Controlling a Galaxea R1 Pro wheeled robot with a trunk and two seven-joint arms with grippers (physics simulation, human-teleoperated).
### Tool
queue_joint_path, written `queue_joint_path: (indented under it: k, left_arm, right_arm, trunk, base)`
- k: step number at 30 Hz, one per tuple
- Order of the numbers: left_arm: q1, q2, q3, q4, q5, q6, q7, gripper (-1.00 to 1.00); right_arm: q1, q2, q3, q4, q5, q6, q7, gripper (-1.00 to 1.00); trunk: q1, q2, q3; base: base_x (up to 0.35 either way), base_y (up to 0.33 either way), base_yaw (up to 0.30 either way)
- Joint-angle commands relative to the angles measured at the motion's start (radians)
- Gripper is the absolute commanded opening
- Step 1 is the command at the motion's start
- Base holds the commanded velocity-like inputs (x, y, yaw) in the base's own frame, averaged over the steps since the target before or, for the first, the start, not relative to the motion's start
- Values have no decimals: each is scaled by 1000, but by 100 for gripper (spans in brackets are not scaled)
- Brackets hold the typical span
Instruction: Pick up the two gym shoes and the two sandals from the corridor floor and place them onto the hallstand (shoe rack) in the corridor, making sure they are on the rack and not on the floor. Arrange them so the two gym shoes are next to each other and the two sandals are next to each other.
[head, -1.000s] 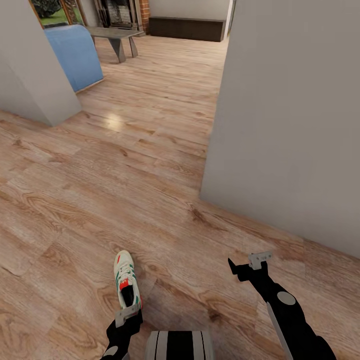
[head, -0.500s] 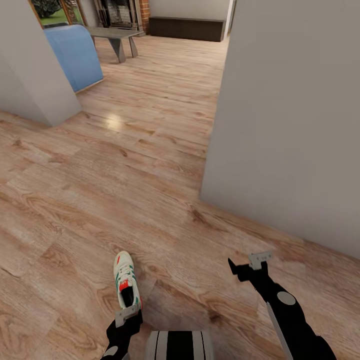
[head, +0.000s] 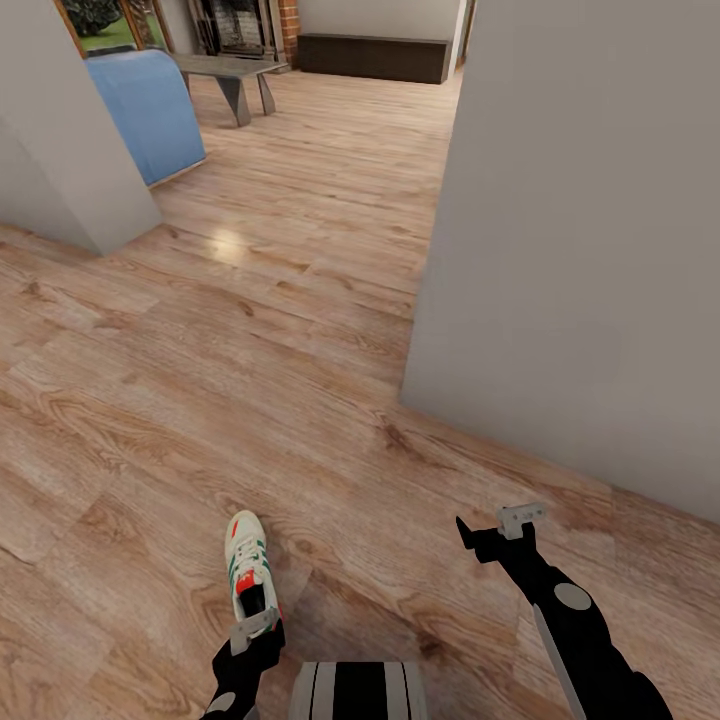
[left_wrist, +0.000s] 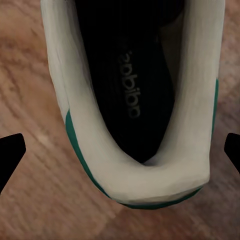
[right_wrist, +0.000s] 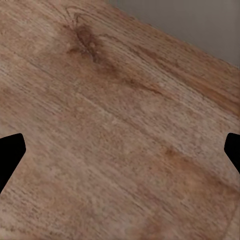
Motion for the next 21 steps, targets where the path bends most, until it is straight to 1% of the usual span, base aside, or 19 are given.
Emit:
queue_joint_path:
  k: [1, 21]
  left_arm:
    - [0, 0, 0, 1, 7, -4, 0, 100]
    - [-1, 2, 0, 0, 7, -4, 0, 100]
  right_arm:
    - [0, 0, -2, -2, 10, 5, 8, 100]
    - [0, 0, -2, -2, 10, 5, 8, 100]
  trunk:
    - [0, 0, -1]
    - [0, 0, -1]
  base:
    - [6, 0, 0]
    - [18, 0, 0]
